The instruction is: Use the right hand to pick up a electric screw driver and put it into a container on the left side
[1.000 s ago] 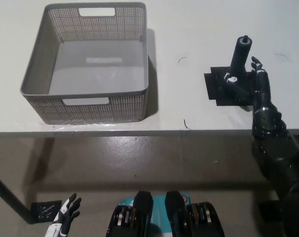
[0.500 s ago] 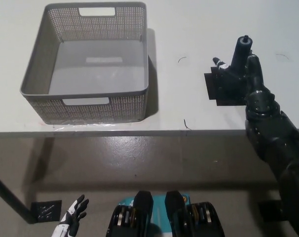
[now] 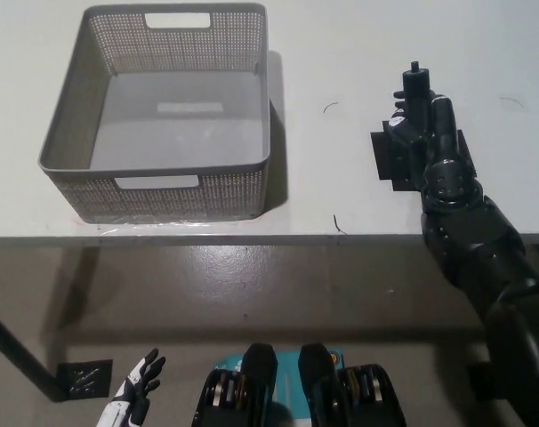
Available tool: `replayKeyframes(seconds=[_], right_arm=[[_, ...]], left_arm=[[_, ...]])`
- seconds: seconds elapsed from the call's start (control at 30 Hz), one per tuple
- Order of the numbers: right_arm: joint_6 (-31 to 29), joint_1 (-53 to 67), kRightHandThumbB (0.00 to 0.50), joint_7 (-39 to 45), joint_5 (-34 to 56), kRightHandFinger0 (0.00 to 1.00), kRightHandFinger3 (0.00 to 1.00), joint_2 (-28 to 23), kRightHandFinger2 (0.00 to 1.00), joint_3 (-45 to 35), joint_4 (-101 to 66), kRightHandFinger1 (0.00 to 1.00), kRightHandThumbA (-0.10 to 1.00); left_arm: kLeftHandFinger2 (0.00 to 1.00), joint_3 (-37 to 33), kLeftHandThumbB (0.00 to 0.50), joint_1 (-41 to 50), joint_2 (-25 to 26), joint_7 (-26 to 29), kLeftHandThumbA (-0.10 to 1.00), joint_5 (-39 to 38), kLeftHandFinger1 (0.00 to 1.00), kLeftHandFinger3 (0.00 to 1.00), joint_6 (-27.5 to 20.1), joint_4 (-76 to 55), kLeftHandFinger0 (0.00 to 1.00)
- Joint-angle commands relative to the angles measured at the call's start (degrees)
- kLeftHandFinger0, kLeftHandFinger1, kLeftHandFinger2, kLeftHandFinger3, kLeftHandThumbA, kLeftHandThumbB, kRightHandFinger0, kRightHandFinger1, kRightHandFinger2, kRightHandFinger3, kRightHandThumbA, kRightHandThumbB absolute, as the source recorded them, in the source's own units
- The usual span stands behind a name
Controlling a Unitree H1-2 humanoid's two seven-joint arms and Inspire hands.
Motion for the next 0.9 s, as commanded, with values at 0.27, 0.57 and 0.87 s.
replayKeyframes(seconds=[0.27, 0.57, 0.87], right_arm=[[-3.53, -4.81, 0.124, -3.16, 2.07, 0.0, 0.61, 0.08, 0.71, -0.7, -4.11, 0.25, -0.1], [-5.45, -6.05, 0.133, -4.07, 0.6, 0.0, 0.62, 2.08, 0.59, 0.45, -12.51, 0.18, -0.1], [-2.73, -5.09, 0.122, -3.5, -0.22, 0.0, 0.67, 5.18, 0.68, 1.82, -21.76, 0.27, -0.1]], left_arm=[[1.0, -0.21, 0.194, -0.16, 0.89, 0.09, 1.0, 1.6, 1.0, 1.0, -1.85, -0.29, 1.0], [1.0, -0.26, 0.185, -0.16, 0.88, 0.09, 1.0, 1.92, 1.0, 1.0, -2.2, 0.27, 1.0], [1.0, -0.58, 0.186, 0.48, 0.88, 0.21, 1.0, 3.11, 1.0, 1.0, -2.04, 0.48, 1.0]])
